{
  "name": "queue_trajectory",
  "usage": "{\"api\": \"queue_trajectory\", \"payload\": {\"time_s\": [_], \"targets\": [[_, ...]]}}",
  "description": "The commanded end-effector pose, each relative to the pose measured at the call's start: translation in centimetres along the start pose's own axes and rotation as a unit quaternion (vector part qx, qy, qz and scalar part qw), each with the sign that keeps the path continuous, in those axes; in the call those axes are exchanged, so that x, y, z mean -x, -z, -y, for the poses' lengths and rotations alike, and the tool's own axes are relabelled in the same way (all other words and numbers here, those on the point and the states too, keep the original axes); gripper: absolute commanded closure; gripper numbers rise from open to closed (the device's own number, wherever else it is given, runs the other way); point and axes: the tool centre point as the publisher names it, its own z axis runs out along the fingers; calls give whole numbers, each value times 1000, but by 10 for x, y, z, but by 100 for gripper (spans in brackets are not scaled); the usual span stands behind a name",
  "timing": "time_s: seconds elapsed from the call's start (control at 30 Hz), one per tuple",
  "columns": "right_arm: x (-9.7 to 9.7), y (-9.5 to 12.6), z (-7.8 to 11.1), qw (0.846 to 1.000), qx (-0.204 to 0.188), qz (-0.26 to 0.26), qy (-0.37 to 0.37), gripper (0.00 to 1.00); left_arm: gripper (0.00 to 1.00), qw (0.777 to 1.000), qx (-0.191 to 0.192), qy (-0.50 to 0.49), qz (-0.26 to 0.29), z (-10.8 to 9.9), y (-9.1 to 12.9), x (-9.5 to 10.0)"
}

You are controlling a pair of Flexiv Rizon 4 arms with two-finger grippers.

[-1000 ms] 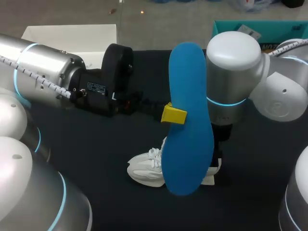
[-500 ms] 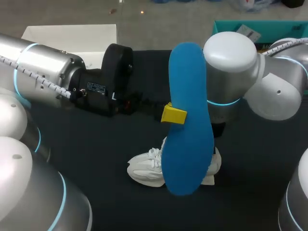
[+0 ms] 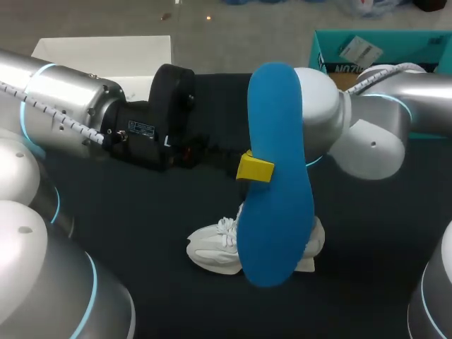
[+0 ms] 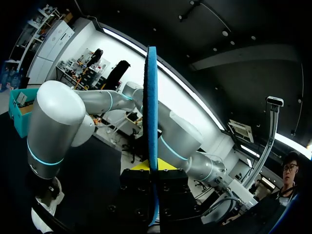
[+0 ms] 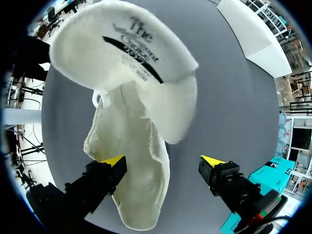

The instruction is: Take the shoe out of the shoebox, open the shoe tongue, remove and reinsert the insole, then place the shoe into the shoebox

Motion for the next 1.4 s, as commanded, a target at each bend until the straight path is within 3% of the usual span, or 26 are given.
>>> {"api": "queue_trajectory", "payload": {"time_s": [0.03,0.2,0.6,0.63,0.67,0.7,0.77,1.27,1.3,1.4], "targets": [[5,-15,-20,1000,-12,-12,-4,0,100,1000,-1,0,3,-1,-3,-3],[7,-20,-24,1000,-2,-26,-17,0,100,1000,-1,0,3,-1,-3,-3],[13,-16,-12,999,-1,-33,-30,2,100,1000,-1,0,3,-1,-3,-3],[13,-16,-11,999,0,-36,-32,17,100,1000,-1,0,3,-1,-3,-3],[12,-16,-10,999,1,-37,-33,47,100,1000,-1,0,3,-1,-3,-3],[12,-17,-10,999,1,-39,-32,60,100,1000,-1,0,3,-1,-3,-3],[12,-19,-10,999,4,-43,-33,100,100,1000,-1,0,3,-1,-3,-3],[9,-20,-11,998,14,-46,-30,100,100,1000,-1,0,3,-1,-3,-3],[8,-13,-6,998,13,-48,-23,100,100,1000,-1,0,3,-1,-3,-3],[15,9,3,994,6,-55,-95,100,100,1000,-1,0,3,-1,-3,-3]]}}
